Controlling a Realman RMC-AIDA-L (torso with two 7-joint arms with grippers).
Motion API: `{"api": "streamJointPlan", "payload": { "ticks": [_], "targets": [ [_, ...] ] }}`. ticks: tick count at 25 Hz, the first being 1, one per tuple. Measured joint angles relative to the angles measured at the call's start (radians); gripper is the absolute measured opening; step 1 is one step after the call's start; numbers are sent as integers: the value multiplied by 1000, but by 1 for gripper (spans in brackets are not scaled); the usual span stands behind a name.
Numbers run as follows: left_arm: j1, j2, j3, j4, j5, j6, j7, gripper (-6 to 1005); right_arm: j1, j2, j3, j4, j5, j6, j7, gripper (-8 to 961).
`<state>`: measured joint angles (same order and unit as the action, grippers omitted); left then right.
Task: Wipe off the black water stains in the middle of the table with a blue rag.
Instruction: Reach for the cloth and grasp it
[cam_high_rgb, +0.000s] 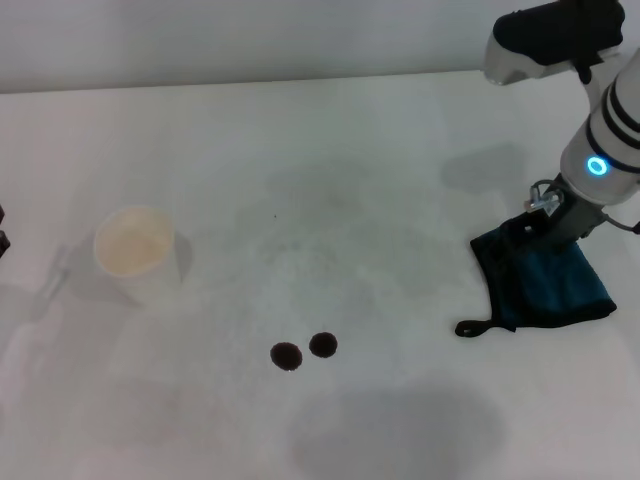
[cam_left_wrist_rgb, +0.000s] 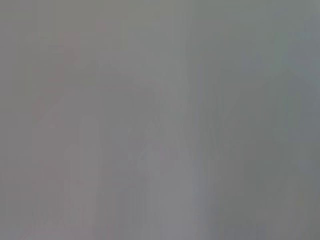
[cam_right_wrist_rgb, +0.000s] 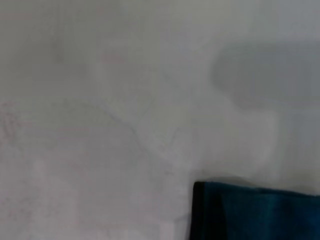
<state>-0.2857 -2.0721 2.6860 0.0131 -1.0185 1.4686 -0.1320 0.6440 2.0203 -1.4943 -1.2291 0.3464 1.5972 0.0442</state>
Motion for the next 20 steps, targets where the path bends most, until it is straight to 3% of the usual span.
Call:
{"api": "streamJointPlan", "payload": {
  "ticks": [20],
  "targets": [
    [1, -1, 0, -15, -39, 3, 3, 879, 83, -3, -35, 206, -8, -88, 9, 799]
  ]
}}
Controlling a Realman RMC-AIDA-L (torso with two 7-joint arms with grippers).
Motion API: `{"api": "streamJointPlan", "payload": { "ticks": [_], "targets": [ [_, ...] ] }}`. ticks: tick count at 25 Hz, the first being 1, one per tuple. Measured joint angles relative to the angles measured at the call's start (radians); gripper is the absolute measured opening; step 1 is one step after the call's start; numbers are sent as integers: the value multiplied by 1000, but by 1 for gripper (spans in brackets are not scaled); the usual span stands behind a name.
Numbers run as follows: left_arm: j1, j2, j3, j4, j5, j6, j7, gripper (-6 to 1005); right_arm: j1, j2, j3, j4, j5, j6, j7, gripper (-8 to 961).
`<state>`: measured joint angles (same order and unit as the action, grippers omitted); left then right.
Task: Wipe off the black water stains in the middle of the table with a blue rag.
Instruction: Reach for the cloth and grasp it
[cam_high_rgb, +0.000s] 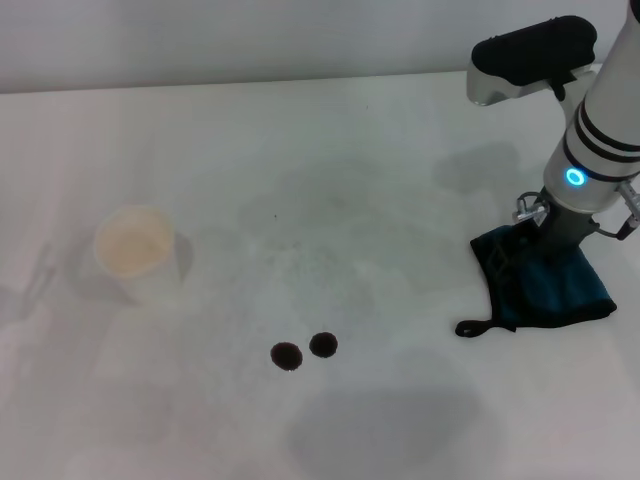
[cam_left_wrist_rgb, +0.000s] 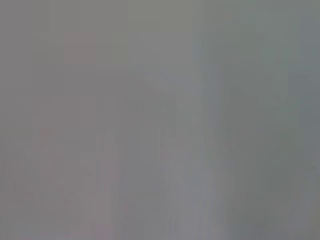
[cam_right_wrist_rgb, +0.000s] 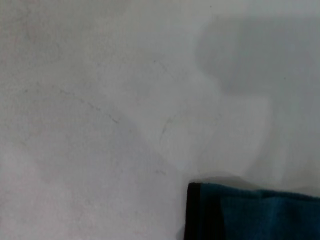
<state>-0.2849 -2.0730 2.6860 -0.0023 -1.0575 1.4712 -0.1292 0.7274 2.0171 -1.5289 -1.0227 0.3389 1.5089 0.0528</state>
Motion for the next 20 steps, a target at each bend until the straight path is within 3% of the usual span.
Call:
{"api": "streamJointPlan", "payload": {
  "ticks": [6, 11, 17, 20],
  "targets": [
    [0, -1, 0, -1, -2, 0, 0, 879, 2, 0, -2, 1, 0, 3, 2, 606],
    [0, -1, 0, -1, -3, -1, 0, 880, 3, 0, -2, 20, 0, 1, -2, 373],
    [4, -1, 0, -1, -3, -3, 0, 880, 8, 2, -2, 52, 7, -8, -14, 193],
    [5, -1, 0, -1, -3, -3, 0, 880, 11, 4, -2, 69, 13, -14, -22, 196]
  ]
}}
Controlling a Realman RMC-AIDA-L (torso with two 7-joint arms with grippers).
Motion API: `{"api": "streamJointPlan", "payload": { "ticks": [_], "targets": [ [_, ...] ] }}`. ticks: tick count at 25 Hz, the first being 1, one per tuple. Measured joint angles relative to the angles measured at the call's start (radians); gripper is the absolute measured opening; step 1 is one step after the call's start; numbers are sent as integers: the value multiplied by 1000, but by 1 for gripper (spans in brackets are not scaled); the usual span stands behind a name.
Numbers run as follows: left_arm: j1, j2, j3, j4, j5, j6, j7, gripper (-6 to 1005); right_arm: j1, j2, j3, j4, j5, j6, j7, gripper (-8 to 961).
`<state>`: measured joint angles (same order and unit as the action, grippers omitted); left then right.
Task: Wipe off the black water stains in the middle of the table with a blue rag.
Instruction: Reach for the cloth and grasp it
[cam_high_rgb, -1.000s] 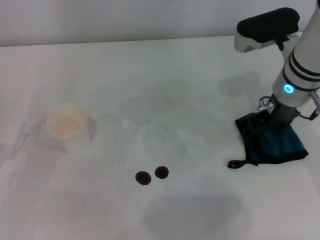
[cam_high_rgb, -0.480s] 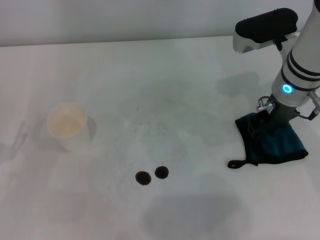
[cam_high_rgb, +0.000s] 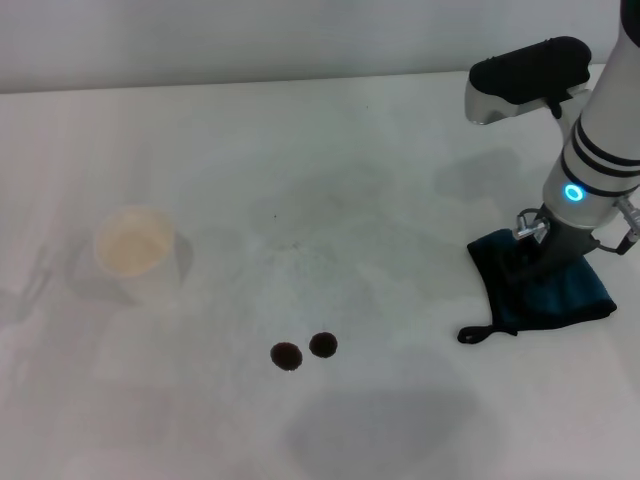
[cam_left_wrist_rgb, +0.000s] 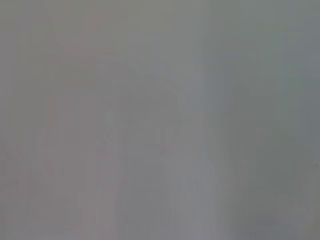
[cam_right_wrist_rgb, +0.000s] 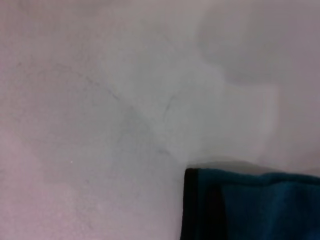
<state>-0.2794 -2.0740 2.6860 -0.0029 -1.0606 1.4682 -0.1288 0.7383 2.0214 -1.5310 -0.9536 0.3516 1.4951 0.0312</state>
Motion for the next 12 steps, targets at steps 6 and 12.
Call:
{"api": "streamJointPlan", "payload": {
  "ticks": [6, 12],
  "targets": [
    [3, -1, 0, 0, 0, 0, 0, 880, -1, 0, -5, 14, 11, -16, -8, 200],
    [7, -3, 0, 0, 1, 1, 0, 880, -6, 0, -25, 9, 10, -26, -7, 148]
  ]
}}
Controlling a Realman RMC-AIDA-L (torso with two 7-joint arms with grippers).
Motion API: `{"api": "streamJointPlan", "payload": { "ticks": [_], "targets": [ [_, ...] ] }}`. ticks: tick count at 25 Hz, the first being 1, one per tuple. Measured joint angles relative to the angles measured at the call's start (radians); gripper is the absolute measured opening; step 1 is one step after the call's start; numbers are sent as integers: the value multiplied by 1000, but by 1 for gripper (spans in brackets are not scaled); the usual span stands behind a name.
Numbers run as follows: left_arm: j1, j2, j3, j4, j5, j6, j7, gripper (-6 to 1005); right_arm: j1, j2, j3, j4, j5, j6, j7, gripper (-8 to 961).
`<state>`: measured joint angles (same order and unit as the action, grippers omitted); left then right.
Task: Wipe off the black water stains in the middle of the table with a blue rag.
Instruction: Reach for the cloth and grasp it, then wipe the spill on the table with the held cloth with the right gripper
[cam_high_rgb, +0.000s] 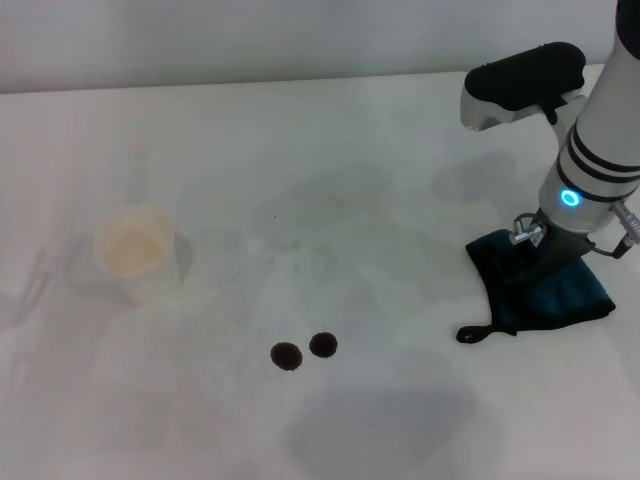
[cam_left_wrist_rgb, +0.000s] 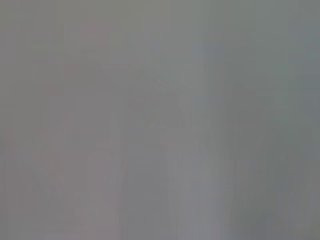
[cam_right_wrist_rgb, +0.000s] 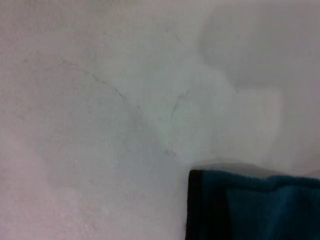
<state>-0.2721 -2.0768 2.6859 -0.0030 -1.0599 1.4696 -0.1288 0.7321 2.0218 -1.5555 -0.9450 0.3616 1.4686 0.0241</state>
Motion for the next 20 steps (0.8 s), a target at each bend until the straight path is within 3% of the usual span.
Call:
{"api": "streamJointPlan", "payload": {
  "ticks": [3, 12, 20],
  "targets": [
    [4, -1, 0, 0, 0, 0, 0, 880, 0, -1, -16, 1, 1, -6, 0, 74],
    [2, 0, 0, 0, 0, 1, 0, 879, -13, 1, -71, -87, 67, -2, -15, 57],
    [-8, 1, 0, 4, 0, 1, 0, 879, 41, 6, -218, -106, 193, -21, -3, 57]
  ]
}}
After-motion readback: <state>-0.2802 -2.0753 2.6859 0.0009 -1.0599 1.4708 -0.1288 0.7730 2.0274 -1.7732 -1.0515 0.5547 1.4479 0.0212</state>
